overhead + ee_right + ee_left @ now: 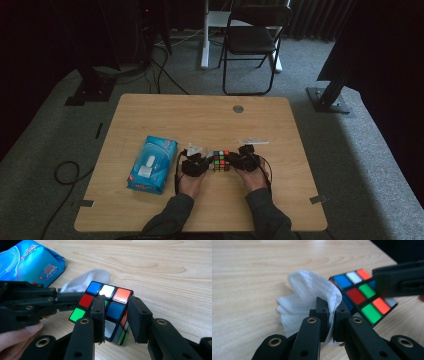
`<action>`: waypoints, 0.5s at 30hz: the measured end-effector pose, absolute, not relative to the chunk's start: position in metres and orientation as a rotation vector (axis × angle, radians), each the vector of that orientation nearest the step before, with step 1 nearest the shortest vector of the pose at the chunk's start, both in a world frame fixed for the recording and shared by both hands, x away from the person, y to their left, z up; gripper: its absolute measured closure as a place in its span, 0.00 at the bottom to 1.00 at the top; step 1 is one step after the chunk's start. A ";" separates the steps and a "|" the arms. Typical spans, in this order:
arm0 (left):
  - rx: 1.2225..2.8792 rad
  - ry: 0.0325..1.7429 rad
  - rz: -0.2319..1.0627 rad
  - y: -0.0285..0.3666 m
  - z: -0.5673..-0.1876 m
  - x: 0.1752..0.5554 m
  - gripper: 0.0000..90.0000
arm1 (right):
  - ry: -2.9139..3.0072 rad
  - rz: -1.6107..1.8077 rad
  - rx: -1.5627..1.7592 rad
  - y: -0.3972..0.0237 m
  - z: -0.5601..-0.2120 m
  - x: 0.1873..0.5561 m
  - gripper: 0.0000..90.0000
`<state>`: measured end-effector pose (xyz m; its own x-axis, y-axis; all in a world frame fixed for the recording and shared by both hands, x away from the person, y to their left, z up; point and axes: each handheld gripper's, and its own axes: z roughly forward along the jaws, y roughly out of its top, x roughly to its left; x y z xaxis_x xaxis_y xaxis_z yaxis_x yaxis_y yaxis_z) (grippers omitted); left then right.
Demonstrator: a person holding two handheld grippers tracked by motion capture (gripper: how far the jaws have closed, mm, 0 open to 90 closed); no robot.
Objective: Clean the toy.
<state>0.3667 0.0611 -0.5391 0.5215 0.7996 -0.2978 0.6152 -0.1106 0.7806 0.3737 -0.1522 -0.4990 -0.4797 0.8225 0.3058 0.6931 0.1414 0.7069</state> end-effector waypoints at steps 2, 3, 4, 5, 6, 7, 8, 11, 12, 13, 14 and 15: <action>1.829 1.184 0.241 0.060 -0.543 0.367 0.95 | 2.251 1.254 1.510 -0.152 -0.499 0.374 0.76; 1.829 1.184 0.241 0.060 -0.543 0.367 0.95 | 2.251 1.254 1.510 -0.152 -0.499 0.374 0.76; 1.829 1.184 0.241 0.060 -0.543 0.367 0.95 | 2.251 1.254 1.510 -0.152 -0.499 0.374 0.76; 1.852 1.196 0.231 0.059 -0.545 0.369 0.95 | 2.248 1.253 1.511 -0.152 -0.499 0.374 0.76; 1.857 1.200 0.228 0.059 -0.546 0.370 0.95 | 2.247 1.253 1.513 -0.152 -0.499 0.374 0.76; 1.858 1.201 0.228 0.058 -0.546 0.370 0.95 | 2.247 1.253 1.511 -0.153 -0.499 0.374 0.75; 1.858 1.201 0.228 0.058 -0.546 0.370 0.95 | 2.247 1.253 1.511 -0.153 -0.499 0.374 0.75; 1.862 1.204 0.225 0.058 -0.546 0.370 0.95 | 2.246 1.252 1.512 -0.153 -0.499 0.374 0.75; 1.865 1.203 0.226 0.058 -0.546 0.370 0.95 | 2.246 1.252 1.513 -0.152 -0.499 0.374 0.75; 1.866 1.202 0.223 0.059 -0.546 0.371 0.95 | 2.246 1.252 1.513 -0.152 -0.499 0.374 0.75; 1.866 1.202 0.222 0.059 -0.546 0.371 0.95 | 2.246 1.252 1.513 -0.153 -0.499 0.374 0.75; 1.866 1.201 0.222 0.059 -0.546 0.371 0.95 | 2.247 1.253 1.513 -0.153 -0.499 0.374 0.75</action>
